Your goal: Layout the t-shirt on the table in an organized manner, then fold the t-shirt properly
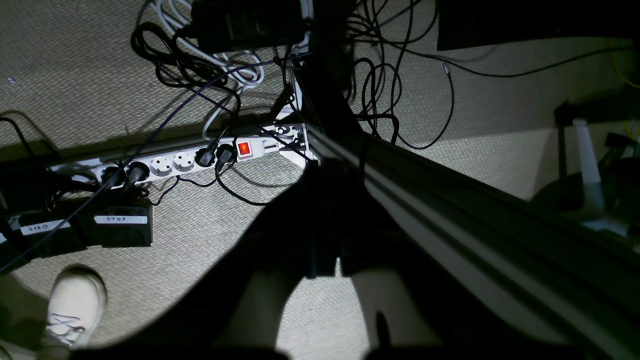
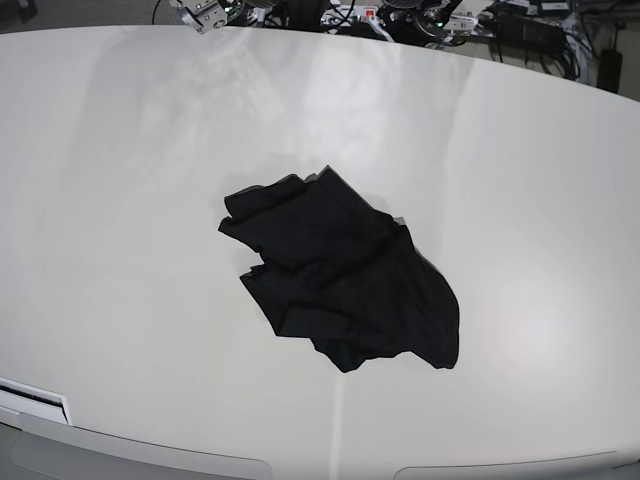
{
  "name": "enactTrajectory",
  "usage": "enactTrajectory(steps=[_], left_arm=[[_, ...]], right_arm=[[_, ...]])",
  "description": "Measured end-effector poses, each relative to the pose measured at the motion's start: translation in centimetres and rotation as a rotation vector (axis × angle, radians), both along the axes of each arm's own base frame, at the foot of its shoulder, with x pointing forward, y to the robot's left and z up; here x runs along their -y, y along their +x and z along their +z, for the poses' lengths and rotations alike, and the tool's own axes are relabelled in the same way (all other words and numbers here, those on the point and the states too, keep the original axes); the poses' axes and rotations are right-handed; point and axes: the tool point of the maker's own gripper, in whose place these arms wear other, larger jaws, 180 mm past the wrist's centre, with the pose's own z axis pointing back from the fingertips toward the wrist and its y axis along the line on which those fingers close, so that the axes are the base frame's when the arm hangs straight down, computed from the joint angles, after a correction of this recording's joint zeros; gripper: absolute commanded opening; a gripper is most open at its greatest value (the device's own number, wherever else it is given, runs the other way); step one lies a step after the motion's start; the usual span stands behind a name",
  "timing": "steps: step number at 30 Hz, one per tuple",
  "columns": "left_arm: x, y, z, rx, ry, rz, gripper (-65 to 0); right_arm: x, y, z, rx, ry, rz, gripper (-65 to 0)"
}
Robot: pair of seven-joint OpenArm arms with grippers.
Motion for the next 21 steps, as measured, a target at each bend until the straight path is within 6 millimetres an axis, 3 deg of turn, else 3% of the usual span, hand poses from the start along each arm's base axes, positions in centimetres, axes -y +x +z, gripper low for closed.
enactTrajectory(steps=[21], left_arm=[[-0.1,-1.2,-0.2,-0.081,0.027,-0.078,-65.0]], right_arm=[[1.2,-0.2,0.3,-0.071,-0.093,0.021,-65.0]])
